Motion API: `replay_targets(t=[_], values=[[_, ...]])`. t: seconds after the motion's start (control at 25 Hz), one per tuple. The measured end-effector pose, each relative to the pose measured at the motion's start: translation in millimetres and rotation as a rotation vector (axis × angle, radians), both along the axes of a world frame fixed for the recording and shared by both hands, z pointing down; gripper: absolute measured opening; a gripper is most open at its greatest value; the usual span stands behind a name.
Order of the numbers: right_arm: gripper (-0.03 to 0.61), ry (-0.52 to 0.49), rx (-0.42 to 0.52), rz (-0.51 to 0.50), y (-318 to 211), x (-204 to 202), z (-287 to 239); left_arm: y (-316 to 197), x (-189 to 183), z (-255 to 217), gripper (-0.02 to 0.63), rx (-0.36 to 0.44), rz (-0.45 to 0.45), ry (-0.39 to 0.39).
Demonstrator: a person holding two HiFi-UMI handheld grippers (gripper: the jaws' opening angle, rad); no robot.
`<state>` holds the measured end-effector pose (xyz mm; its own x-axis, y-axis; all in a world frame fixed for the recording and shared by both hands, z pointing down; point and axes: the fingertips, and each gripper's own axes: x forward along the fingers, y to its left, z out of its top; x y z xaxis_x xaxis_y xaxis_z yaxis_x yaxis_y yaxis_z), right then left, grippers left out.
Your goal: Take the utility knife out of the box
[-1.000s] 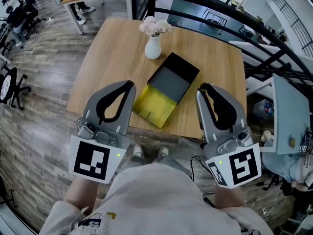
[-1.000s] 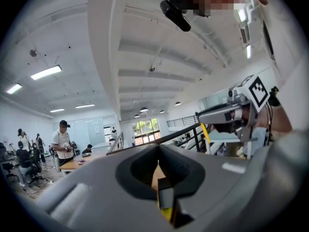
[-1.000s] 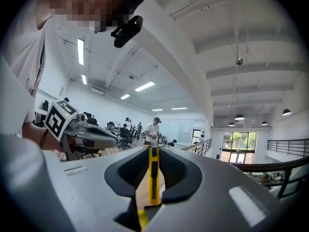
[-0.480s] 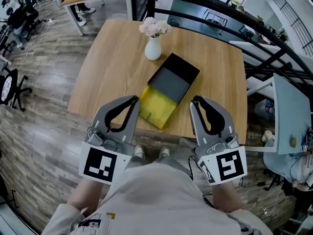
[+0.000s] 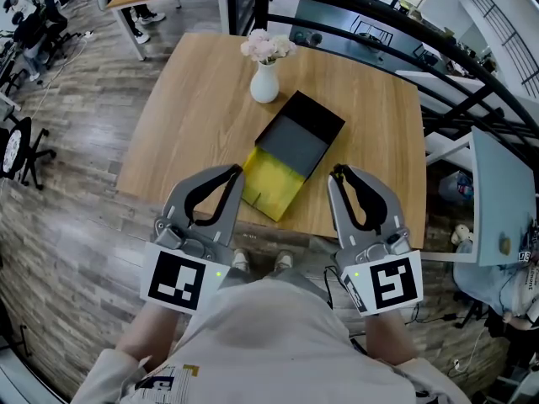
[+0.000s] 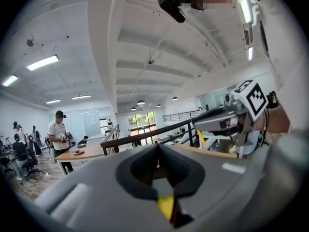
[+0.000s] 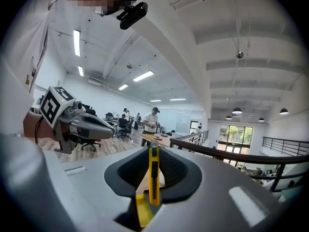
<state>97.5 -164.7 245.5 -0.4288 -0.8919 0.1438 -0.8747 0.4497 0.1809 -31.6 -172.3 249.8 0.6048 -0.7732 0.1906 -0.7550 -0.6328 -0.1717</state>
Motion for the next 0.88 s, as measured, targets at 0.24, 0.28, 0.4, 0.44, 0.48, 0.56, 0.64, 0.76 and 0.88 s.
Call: replay_targets(t=[0.24,0.28,0.4,0.44,0.48,0.56,0.64,0.76,0.88], values=[[0.066,0.047,-0.005,-0.010,0.0,-3.4,6.4,-2.9,-2.2,1.2,0.002,0.001,-0.003,-0.005],[0.066,0.057,-0.005,-0.013,-0.2,-3.8,8.1,-3.3,-2.5,1.7,0.002,0.002,-0.003,-0.006],[0.066,0.074,-0.004,-0.019,-0.2,-4.5,10.3,-2.4,-1.0,0.7,0.002,0.002,0.002,-0.004],[0.066,0.077,-0.005,-0.022,0.1,-4.8,10.3,-1.6,0.0,-0.2,0.002,-0.002,0.006,0.004],[0.066,0.081,-0.006,-0.025,0.5,-5.2,10.5,-0.6,0.8,-1.0,0.002,-0.010,0.010,0.015],[0.066,0.085,-0.010,-0.028,0.8,-6.5,11.3,0.8,0.9,-1.9,0.002,-0.021,0.017,0.030],[0.066,0.088,-0.014,-0.029,1.0,-7.6,12.5,1.1,-0.1,-1.5,0.002,-0.022,0.017,0.030],[0.067,0.102,-0.010,-0.027,1.3,-6.2,12.8,1.0,0.0,-0.7,0.002,-0.016,0.018,0.026],[0.066,0.109,-0.011,-0.023,1.0,-4.3,13.8,2.4,0.5,-0.7,0.002,-0.004,0.020,0.013]])
